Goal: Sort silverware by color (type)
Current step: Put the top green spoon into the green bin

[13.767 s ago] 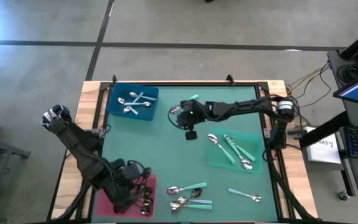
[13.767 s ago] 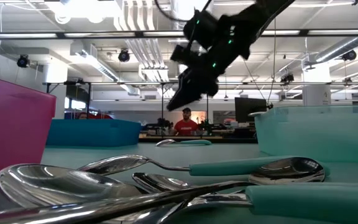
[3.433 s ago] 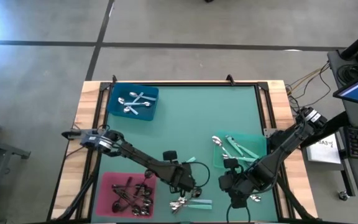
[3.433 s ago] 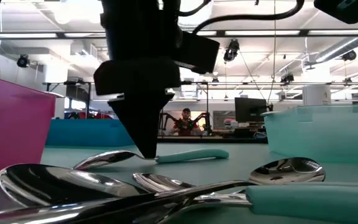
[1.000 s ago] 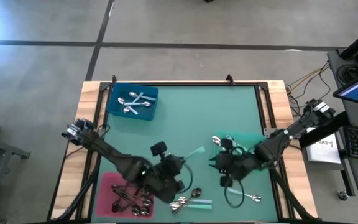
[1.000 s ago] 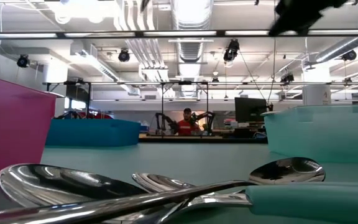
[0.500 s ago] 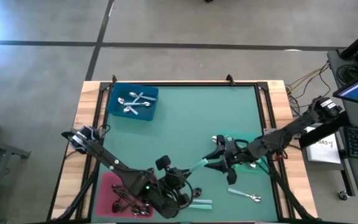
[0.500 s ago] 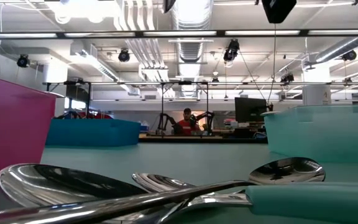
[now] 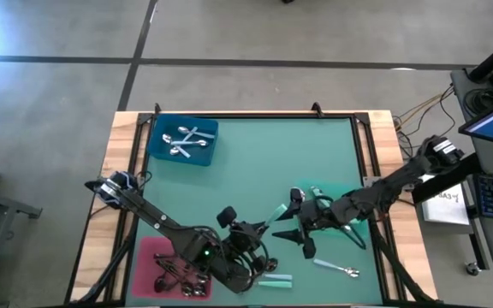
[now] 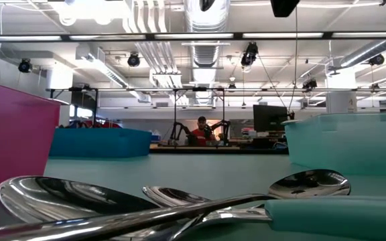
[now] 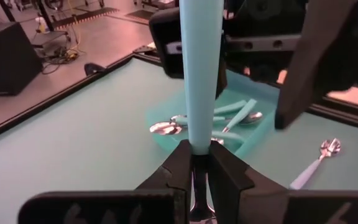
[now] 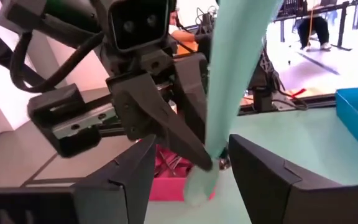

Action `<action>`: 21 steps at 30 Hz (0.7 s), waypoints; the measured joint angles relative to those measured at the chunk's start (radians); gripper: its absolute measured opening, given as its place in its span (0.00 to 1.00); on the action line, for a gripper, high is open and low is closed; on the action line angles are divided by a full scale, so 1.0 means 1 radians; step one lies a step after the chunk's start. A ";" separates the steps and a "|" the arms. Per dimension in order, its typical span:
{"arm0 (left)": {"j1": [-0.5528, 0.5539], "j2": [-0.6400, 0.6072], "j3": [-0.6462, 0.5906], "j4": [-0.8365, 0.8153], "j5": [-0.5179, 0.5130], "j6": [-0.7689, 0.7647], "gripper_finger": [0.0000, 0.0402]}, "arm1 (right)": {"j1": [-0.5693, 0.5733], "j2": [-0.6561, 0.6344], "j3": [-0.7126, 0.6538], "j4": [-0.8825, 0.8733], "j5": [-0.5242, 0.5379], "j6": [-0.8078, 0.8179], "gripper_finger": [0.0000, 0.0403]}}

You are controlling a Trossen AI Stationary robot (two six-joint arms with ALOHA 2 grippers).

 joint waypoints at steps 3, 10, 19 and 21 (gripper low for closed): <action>0.002 0.001 0.000 0.014 -0.001 0.003 0.04 | -0.004 0.018 0.022 -0.002 0.007 -0.020 0.48; 0.013 0.032 -0.004 0.066 -0.001 0.014 0.04 | -0.004 0.053 0.093 -0.004 0.060 -0.122 0.48; 0.015 0.034 -0.005 0.092 -0.060 0.070 0.04 | -0.006 0.071 0.189 -0.191 0.081 -0.127 0.09; 0.018 0.034 -0.005 0.091 -0.067 0.077 0.05 | -0.005 0.069 0.213 -0.246 0.125 -0.137 0.09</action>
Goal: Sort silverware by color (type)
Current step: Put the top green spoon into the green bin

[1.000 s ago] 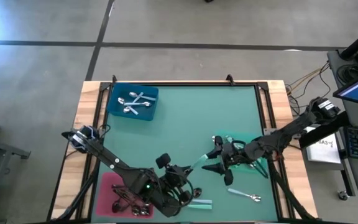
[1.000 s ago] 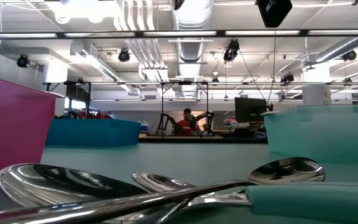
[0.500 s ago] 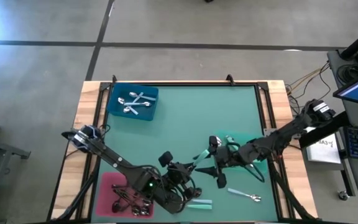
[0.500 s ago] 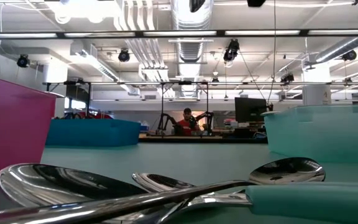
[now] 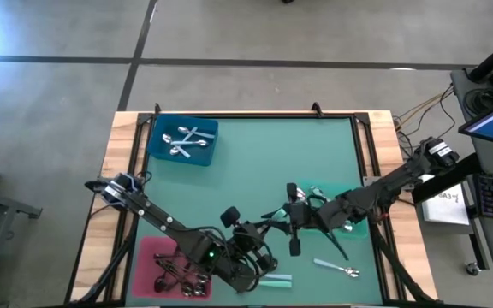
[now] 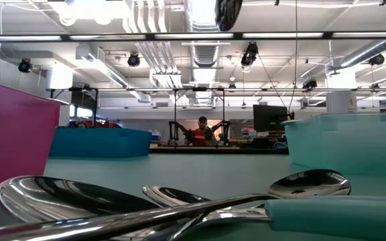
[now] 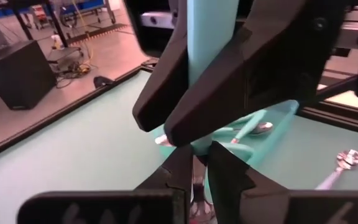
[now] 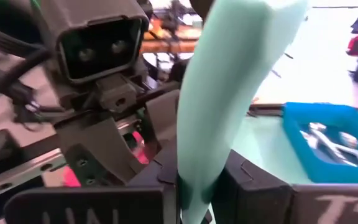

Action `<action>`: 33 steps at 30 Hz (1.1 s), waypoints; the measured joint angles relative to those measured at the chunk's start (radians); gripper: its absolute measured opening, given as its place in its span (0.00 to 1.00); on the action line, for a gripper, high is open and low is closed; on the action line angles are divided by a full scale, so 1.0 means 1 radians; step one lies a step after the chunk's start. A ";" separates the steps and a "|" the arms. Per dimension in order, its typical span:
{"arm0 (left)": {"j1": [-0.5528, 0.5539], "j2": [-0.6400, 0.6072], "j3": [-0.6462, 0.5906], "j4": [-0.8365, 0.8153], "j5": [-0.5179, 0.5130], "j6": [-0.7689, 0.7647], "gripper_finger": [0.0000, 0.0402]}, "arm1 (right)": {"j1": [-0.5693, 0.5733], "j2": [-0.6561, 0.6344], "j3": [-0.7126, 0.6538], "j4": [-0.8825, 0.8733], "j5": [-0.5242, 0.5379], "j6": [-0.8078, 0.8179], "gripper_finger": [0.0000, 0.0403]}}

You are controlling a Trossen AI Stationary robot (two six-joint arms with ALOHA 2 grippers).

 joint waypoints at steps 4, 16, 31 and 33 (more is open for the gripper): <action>0.004 0.000 0.000 -0.007 -0.006 0.007 0.08 | 0.001 -0.006 0.064 -0.173 0.062 0.003 0.08; 0.002 -0.003 0.003 -0.015 0.027 0.052 0.23 | 0.002 -0.042 0.311 -1.175 0.205 0.374 0.05; 0.002 -0.003 0.003 -0.099 0.447 0.035 0.23 | 0.014 -0.009 0.093 -1.496 -0.102 0.732 0.05; 0.005 -0.003 0.003 -0.124 0.593 0.003 0.23 | 0.013 -0.009 0.068 -1.495 -0.138 0.749 0.08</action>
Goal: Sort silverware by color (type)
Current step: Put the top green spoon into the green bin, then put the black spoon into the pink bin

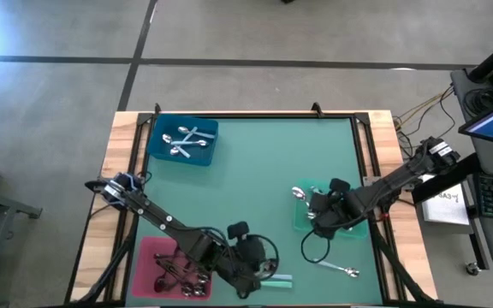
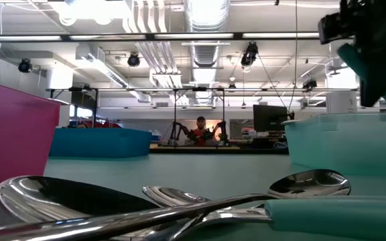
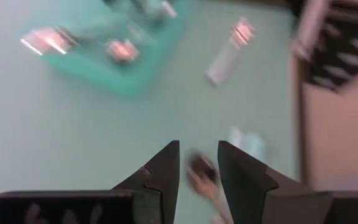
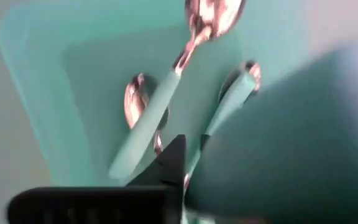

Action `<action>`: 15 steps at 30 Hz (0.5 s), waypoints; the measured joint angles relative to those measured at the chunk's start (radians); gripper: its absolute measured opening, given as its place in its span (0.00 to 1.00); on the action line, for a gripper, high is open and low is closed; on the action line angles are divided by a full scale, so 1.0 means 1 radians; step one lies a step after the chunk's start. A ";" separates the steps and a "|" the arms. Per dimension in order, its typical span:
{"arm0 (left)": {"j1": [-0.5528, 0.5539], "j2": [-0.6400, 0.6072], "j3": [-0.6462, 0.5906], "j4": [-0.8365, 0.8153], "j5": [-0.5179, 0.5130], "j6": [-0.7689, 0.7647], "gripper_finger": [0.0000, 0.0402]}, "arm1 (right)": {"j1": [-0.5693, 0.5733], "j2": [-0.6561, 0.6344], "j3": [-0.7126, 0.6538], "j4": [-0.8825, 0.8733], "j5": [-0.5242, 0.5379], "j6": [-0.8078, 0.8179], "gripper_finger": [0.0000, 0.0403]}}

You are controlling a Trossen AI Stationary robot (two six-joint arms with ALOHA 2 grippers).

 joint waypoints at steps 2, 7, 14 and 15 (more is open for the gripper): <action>0.002 0.000 0.000 -0.026 0.089 -0.045 0.23 | 0.001 0.000 -0.006 -0.001 -0.039 0.016 0.16; 0.003 0.045 -0.002 -0.066 0.197 -0.142 0.23 | 0.001 0.000 0.016 -0.002 -0.085 0.025 0.34; -0.010 0.151 -0.005 0.021 0.411 -0.197 0.23 | 0.003 0.000 0.096 0.000 -0.086 0.024 0.46; -0.013 0.156 -0.005 0.034 0.417 -0.198 0.23 | 0.003 0.000 0.107 0.000 -0.087 0.023 0.46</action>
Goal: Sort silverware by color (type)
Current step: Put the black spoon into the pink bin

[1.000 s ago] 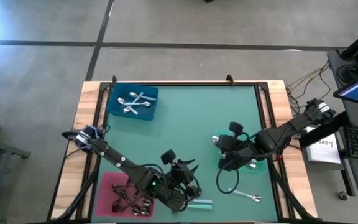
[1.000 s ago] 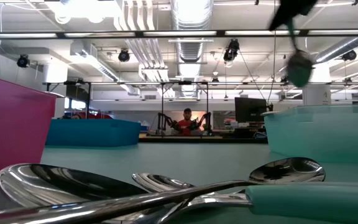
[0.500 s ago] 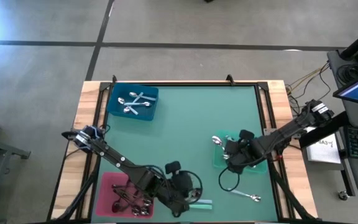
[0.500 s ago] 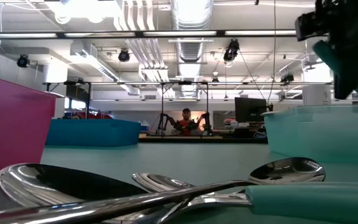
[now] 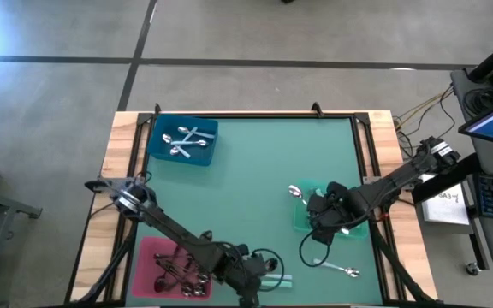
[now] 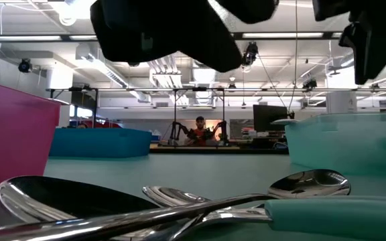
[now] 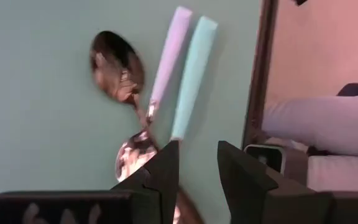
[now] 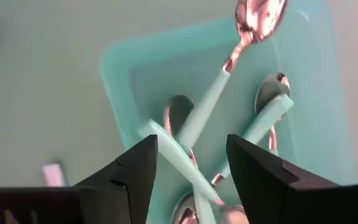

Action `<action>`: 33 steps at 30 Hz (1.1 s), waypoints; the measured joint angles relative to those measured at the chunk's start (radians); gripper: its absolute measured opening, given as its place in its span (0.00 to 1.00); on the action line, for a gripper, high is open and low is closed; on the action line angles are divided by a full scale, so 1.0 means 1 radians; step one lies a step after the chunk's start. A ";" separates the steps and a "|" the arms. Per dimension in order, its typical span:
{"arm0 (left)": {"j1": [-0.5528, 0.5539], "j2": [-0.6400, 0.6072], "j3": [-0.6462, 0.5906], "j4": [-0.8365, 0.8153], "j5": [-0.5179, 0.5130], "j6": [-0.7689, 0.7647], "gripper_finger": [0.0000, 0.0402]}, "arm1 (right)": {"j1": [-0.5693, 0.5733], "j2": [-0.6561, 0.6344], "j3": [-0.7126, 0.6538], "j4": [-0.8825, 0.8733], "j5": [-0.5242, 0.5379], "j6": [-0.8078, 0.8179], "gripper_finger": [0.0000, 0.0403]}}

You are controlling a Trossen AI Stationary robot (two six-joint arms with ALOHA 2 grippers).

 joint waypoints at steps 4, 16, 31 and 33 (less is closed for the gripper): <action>-0.012 0.015 0.000 -0.001 -0.011 0.001 0.23 | 0.000 0.000 0.036 0.000 0.000 -0.001 0.45; -0.023 0.127 0.010 -0.013 -0.073 0.001 0.23 | 0.000 0.000 0.051 0.001 0.000 0.008 0.42; -0.012 0.128 0.009 -0.027 -0.072 -0.010 0.02 | 0.000 0.000 0.051 0.004 0.001 -0.012 0.40; -0.012 0.123 0.007 -0.029 -0.065 -0.011 0.02 | 0.000 0.000 0.051 0.004 0.001 -0.017 0.40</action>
